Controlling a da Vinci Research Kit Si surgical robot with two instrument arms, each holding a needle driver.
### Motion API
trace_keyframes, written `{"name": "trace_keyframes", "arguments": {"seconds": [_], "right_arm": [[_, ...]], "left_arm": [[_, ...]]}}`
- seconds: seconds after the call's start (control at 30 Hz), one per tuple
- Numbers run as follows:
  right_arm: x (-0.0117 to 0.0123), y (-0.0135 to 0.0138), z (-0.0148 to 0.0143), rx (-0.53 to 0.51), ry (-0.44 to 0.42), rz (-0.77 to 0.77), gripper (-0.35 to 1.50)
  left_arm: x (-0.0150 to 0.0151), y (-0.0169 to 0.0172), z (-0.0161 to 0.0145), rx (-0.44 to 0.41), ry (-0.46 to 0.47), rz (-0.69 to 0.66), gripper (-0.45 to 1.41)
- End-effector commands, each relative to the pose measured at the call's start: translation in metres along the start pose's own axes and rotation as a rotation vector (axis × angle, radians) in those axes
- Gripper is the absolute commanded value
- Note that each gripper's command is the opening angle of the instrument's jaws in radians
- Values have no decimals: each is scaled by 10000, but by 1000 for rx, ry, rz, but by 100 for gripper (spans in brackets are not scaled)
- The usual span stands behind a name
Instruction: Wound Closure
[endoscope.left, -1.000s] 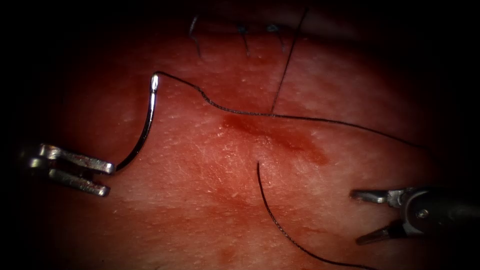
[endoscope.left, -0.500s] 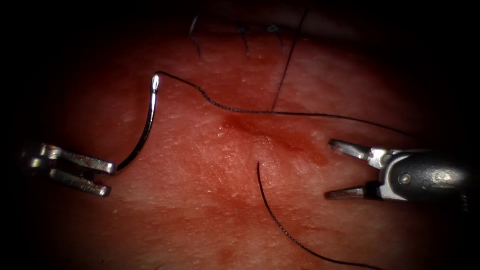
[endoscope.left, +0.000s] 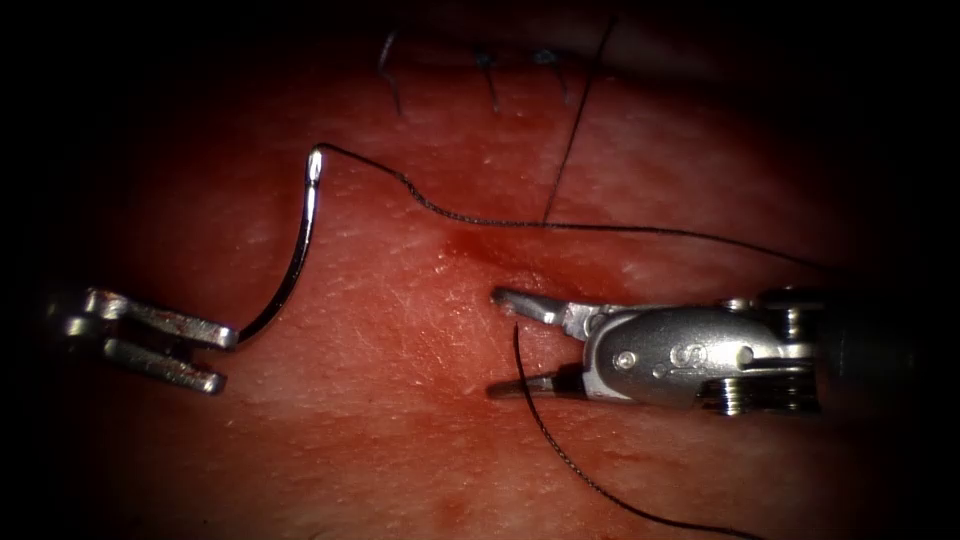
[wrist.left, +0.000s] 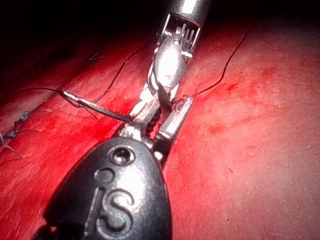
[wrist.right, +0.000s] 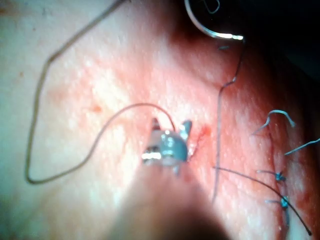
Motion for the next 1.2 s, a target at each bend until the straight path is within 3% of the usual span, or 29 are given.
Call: {"name": "trace_keyframes", "arguments": {"seconds": [0.03, 0.07, 0.13, 0.17, 0.57, 0.73, 0.93, 1.2], "right_arm": [[-6, -1, 9, -1, -1, 1, 120], [-8, -3, 9, -1, 0, 5, 101], [-10, -9, 5, 13, 3, 17, 0], [-9, -10, 3, 21, 2, 16, -35], [17, -17, -17, 2, -9, 26, -35], [49, -36, -22, 52, 39, 26, -35], [106, -57, -34, 104, 71, 10, -35], [132, -77, -38, 167, 66, -14, -35]], "left_arm": [[-4, -2, 6, -1, 1, 1, -45], [-4, -2, 6, -1, 1, 1, -45], [-4, -2, 6, -1, 1, 1, -45], [-4, -2, 6, -1, 1, 1, -45], [-4, -1, 6, -1, 1, 1, -45], [-4, -1, 6, -1, 1, 1, -45], [-3, -1, 6, -1, 1, 1, -45], [-3, -1, 6, -1, 1, 1, -45]]}}
